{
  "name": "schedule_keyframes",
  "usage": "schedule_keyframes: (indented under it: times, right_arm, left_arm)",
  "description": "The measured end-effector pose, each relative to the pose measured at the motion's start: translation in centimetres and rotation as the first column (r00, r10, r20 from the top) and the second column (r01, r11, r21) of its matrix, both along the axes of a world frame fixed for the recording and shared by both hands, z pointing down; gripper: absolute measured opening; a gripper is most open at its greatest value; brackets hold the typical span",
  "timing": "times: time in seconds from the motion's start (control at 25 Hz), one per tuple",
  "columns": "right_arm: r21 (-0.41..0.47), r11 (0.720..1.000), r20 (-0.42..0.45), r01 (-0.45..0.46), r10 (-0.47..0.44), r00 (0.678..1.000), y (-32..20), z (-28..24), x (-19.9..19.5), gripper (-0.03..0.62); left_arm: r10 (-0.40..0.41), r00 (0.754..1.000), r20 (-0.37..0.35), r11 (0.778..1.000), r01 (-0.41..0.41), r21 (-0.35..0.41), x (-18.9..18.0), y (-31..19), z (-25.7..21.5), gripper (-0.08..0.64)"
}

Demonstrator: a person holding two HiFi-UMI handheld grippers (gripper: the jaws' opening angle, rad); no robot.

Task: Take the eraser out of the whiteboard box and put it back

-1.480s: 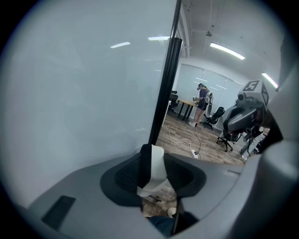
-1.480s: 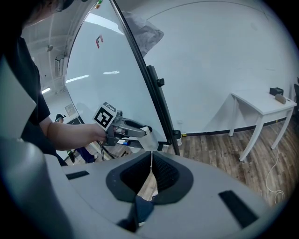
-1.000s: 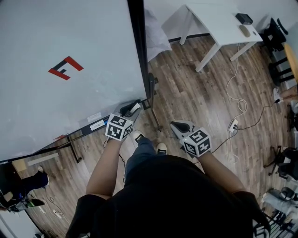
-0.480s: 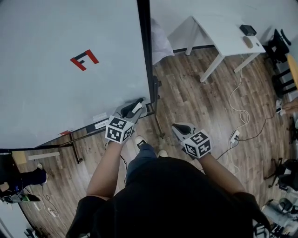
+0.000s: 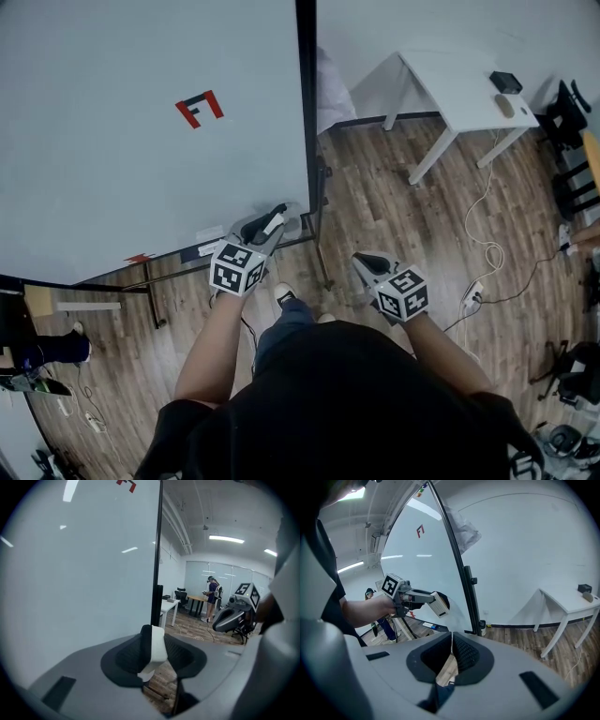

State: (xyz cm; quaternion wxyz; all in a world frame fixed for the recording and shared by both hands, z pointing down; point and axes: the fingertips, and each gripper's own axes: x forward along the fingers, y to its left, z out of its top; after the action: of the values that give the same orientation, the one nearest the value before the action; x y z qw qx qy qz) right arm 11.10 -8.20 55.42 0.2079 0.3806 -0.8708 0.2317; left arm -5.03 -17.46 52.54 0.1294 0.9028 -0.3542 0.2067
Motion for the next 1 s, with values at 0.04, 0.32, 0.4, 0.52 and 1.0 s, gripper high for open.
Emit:
schedule_keyframes:
  times: [0.04, 0.32, 0.4, 0.52, 1.0]
  right_arm:
    - [0.005, 1.0, 0.0, 0.001, -0.001, 1.0, 0.0, -0.2, 0.0, 0.002]
    - [0.032, 0.999, -0.001, 0.027, -0.027, 1.0, 0.4, -1.2, -0.1, 0.002]
    - [0.035, 0.999, -0.003, 0.038, -0.038, 0.999, 0.6, -1.3, -0.3, 0.002]
    - [0.039, 0.998, -0.005, 0.051, -0.051, 0.999, 0.8, -1.5, -0.6, 0.002]
    - [0.048, 0.995, -0.007, 0.084, -0.084, 0.996, 2.1, -1.5, -1.7, 0.002]
  left_arm:
    - [-0.009, 1.0, 0.0, 1.0, 0.009, 0.001, -0.3, 0.3, -0.1, 0.154]
    - [-0.072, 0.997, 0.014, 0.997, 0.072, 0.001, -3.0, 2.9, -0.1, 0.154]
    - [-0.092, 0.996, 0.016, 0.996, 0.092, -0.001, -3.8, 3.6, -0.1, 0.155]
    - [-0.117, 0.993, 0.018, 0.993, 0.117, -0.002, -4.8, 4.6, -0.2, 0.153]
    - [-0.167, 0.985, 0.03, 0.986, 0.168, -0.023, -7.1, 8.1, 0.7, 0.155]
